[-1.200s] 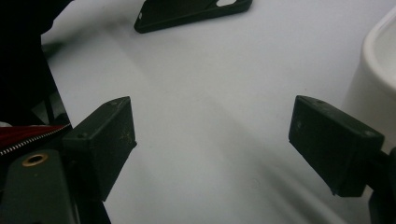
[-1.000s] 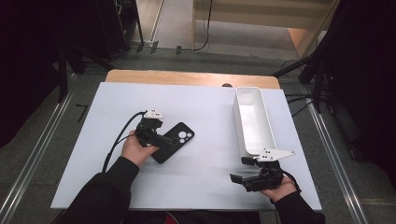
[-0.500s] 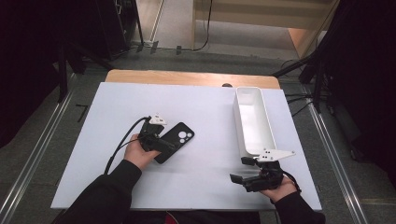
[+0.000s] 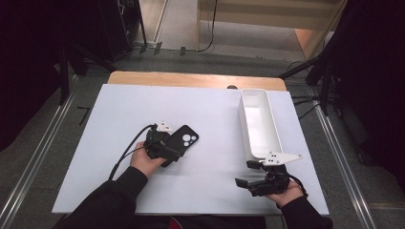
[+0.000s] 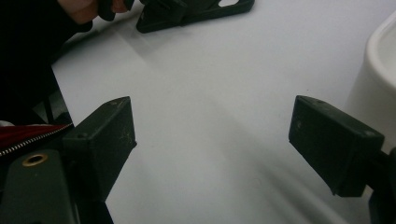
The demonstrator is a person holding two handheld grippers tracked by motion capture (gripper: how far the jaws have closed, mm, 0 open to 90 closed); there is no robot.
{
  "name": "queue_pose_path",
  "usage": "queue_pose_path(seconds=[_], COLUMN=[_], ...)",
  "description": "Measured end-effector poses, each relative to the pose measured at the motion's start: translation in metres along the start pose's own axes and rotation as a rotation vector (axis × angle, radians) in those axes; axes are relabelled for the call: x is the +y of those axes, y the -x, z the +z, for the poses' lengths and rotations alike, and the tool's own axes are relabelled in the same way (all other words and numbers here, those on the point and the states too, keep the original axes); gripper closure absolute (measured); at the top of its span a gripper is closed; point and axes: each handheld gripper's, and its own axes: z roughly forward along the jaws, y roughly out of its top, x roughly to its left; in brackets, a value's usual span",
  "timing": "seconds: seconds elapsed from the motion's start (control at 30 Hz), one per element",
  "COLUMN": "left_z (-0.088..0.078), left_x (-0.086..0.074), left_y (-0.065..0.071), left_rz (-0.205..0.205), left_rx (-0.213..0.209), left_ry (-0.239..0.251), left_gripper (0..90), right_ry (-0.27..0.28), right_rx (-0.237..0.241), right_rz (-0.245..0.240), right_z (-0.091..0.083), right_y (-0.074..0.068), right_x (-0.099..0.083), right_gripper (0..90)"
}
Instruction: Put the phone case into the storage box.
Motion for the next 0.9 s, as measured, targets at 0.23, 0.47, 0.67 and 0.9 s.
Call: queue_pose_path(seconds=[0.23, 0.47, 0.67, 0.9], left_z=[0.003, 0.006, 0.006, 0.004], left_x=[-0.004, -0.007, -0.009, -0.009], left_y=[0.006, 0.012, 0.013, 0.014], left_rz=[0.037, 0.073, 0.076, 0.085], left_rx=[0.047, 0.100, 0.106, 0.099], left_ry=[0.023, 0.024, 0.039, 0.039], left_gripper=[0.0, 0.0, 0.0, 4.5], right_ry=[-0.002, -0.005, -0.007, -0.010], right_rx=[-0.001, -0.003, -0.003, 0.000], right_rz=[0.001, 0.000, 0.005, 0.009], right_z=[0.000, 0.001, 0.001, 0.002], right_y=[0.000, 0.000, 0.000, 0.000], right_x=[0.000, 0.000, 0.000, 0.000], right_gripper=[13.0, 13.0, 13.0, 13.1])
